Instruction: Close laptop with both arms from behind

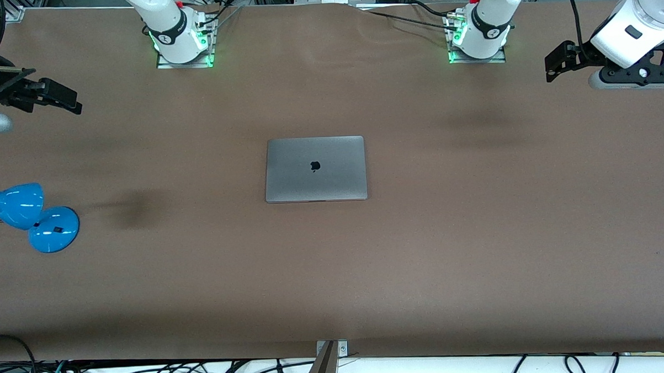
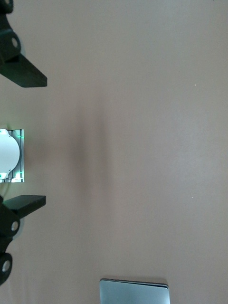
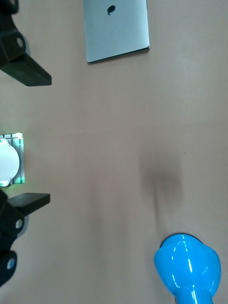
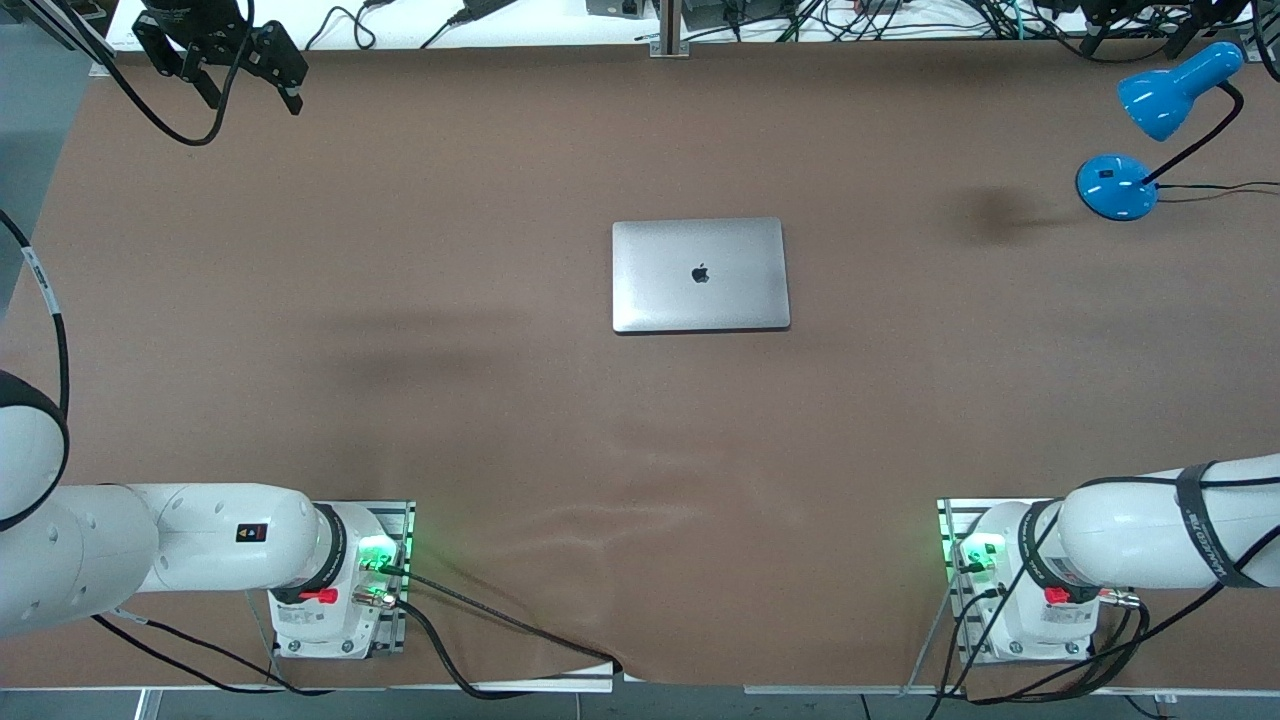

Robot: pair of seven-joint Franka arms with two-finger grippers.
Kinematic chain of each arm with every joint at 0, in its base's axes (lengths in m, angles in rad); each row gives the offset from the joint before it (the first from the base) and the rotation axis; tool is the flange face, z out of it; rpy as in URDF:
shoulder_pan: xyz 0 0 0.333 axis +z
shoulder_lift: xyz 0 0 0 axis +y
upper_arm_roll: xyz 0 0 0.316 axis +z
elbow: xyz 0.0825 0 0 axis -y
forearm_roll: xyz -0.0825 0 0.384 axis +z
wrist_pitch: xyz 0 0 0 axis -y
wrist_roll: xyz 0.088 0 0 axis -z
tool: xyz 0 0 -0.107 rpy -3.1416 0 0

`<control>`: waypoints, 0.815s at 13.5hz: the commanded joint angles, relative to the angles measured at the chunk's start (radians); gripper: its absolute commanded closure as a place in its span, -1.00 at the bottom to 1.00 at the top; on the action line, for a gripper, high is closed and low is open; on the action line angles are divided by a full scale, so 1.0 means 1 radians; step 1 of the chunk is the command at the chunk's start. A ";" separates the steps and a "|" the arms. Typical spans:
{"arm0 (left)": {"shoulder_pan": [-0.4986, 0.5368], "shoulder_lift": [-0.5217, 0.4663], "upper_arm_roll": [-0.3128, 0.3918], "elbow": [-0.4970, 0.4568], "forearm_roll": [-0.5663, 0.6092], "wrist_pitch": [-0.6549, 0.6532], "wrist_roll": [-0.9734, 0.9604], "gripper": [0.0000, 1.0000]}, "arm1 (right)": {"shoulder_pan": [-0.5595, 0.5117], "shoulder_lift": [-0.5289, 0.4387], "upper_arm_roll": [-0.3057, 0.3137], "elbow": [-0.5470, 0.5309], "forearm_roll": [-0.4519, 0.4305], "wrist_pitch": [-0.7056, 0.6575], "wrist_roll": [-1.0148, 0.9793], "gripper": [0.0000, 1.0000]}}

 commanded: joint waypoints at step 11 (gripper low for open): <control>0.118 0.056 0.014 0.118 -0.067 -0.037 0.015 -1.00 | -0.019 -0.003 0.020 -0.002 0.008 0.027 0.009 -1.00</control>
